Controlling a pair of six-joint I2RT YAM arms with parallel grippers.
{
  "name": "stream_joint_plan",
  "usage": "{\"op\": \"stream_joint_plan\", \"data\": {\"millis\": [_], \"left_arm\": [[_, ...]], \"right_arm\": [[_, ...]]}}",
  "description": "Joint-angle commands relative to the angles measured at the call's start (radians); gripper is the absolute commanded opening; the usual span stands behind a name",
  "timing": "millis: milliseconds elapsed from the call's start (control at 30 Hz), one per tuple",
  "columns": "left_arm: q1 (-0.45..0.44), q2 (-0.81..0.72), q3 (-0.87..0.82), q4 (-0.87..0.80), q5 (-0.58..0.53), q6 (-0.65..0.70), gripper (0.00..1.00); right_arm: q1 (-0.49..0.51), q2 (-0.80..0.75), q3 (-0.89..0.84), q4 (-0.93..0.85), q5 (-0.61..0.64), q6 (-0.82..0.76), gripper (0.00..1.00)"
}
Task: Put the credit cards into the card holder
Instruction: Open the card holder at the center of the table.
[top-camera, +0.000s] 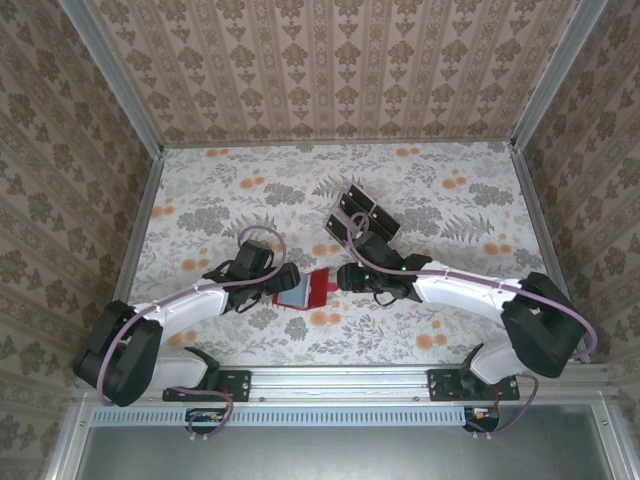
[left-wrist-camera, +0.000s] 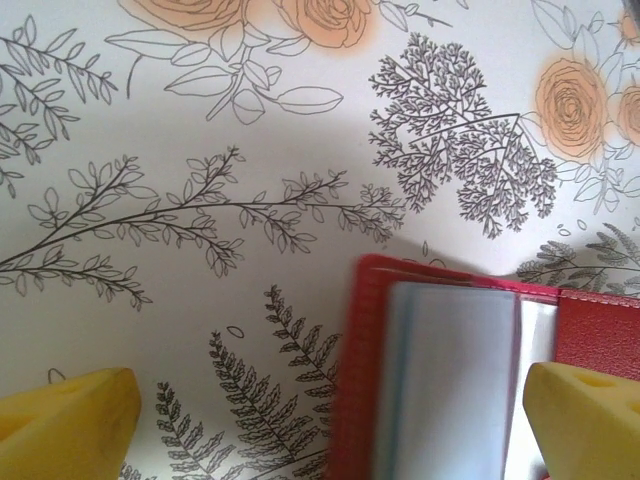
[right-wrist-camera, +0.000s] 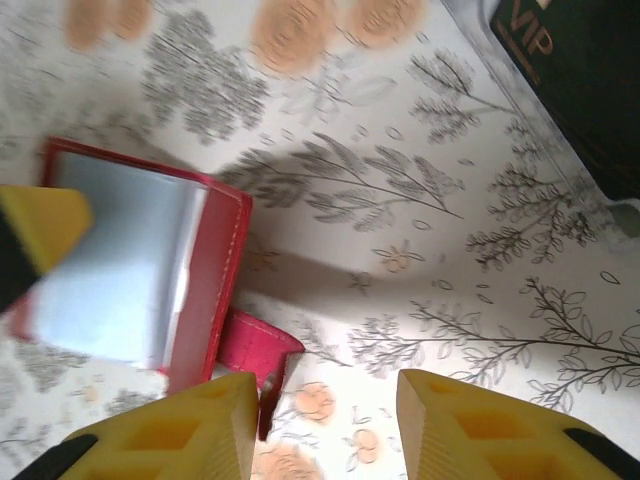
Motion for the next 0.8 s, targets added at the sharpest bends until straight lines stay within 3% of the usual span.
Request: {"op": "stream_joint_plan", "data": {"millis": [0,233,567,767], "left_arm": [[-0.001,-0.029,0.027,-0.017,0.016,0.016,1.0],[0.001,-0.044,0.03,-0.022,0.016,0.012,1.0],[0.0,-0.069,0.045,-0.036,0.021,0.011,1.0],[-0.021,-0.084,0.055,-0.016,0.042,-0.008,1.0]], "right_arm": [[0.03,-0.05,0.018,-0.044,0.018,0.026,0.4],[0.106,-0.034,0.106,-0.022,-0.015,0.049,0.25],[0.186,-0.007,0.208,-0.047,0.001,0.038,0.27],[0.184,-0.086,0.196,-0.104,0.081,0.024,0.3]]}}
